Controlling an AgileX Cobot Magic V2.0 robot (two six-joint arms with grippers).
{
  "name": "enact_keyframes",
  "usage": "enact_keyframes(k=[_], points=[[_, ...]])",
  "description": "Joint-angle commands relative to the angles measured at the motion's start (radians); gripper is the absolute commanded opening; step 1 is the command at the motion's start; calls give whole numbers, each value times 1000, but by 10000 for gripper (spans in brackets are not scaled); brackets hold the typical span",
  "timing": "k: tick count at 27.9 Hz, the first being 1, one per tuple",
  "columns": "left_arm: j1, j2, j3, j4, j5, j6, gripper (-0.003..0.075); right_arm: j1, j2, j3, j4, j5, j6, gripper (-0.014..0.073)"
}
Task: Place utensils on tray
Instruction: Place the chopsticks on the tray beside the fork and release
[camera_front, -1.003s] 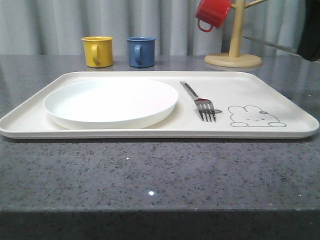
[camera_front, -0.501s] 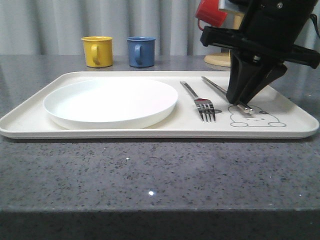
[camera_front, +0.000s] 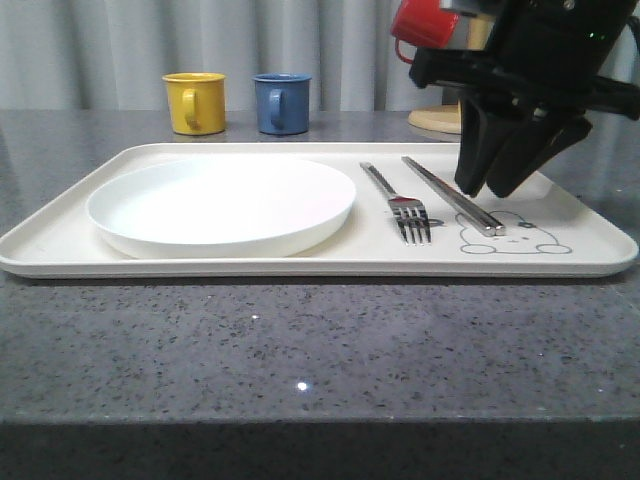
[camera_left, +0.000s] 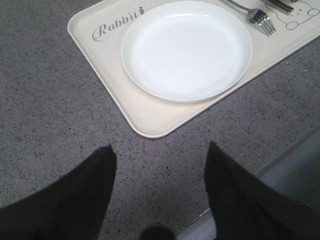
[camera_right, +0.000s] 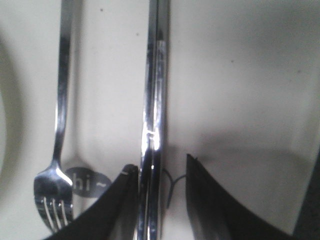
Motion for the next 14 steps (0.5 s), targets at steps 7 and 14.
enact_keyframes(k=[7,14], points=[[-7,1,-28,-2,-67,-8,388,-27,-329,-33,-110,108,-109,276],[-7,1,-28,-2,-67,-8,388,-264,-459,21,-138,214,-145,276]])
